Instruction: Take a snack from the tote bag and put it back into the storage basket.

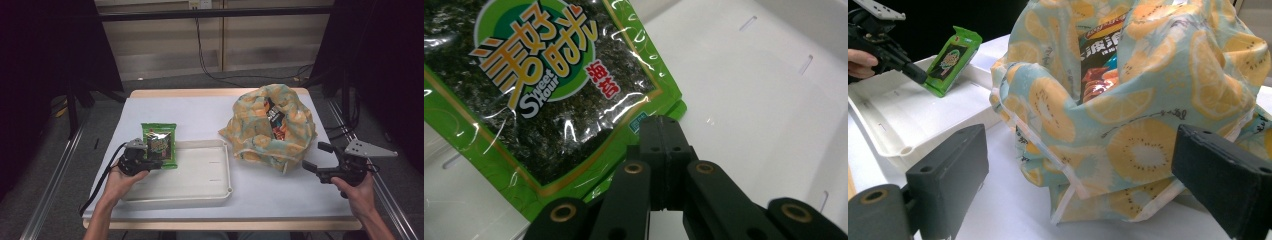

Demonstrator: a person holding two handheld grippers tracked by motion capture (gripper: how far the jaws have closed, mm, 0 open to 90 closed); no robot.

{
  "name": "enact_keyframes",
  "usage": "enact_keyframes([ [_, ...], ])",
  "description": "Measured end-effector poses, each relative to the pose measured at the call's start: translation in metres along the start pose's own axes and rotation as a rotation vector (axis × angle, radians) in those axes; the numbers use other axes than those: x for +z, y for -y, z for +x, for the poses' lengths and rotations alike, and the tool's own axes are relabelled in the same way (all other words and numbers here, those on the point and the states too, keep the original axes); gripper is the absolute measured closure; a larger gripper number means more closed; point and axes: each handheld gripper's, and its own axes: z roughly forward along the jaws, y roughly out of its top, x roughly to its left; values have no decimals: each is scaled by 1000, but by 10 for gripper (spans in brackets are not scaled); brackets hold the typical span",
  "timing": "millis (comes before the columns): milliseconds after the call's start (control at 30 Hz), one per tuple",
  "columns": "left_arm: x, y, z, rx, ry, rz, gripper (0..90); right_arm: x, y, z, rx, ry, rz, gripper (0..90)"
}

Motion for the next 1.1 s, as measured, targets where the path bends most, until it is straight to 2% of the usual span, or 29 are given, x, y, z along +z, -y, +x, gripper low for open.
enact_keyframes([
  [33,1,0,2,-1,-14,27,900,0,0,0,-4,3,3,74],
  [133,3,-1,3,-9,-12,51,900,0,0,-1,-3,3,7,75],
  [233,9,-3,6,3,-27,133,900,1,1,0,-6,4,7,75],
  [267,11,-4,6,-7,-28,128,900,1,1,0,-5,4,8,75],
  [333,12,-6,7,2,-23,141,900,1,1,0,-5,5,8,75],
  [467,15,-10,9,-10,-46,137,898,2,1,0,-11,3,15,75],
  [567,15,-11,12,-11,-45,144,899,3,1,0,-10,2,16,75],
  [633,16,-13,14,-25,-64,143,900,3,1,1,-8,3,15,76],
  [667,17,-13,15,-40,-65,128,900,3,1,1,-7,3,14,75],
  [833,14,-14,22,-51,-75,114,891,4,1,0,-5,5,13,75],
  [933,12,-14,21,-28,-69,120,878,3,1,0,-6,4,14,76],
  [1000,11,-14,19,-41,-63,107,875,3,1,-1,-5,2,15,76],
  [1100,10,-13,17,-29,-71,104,875,4,2,0,-4,1,15,78],
])
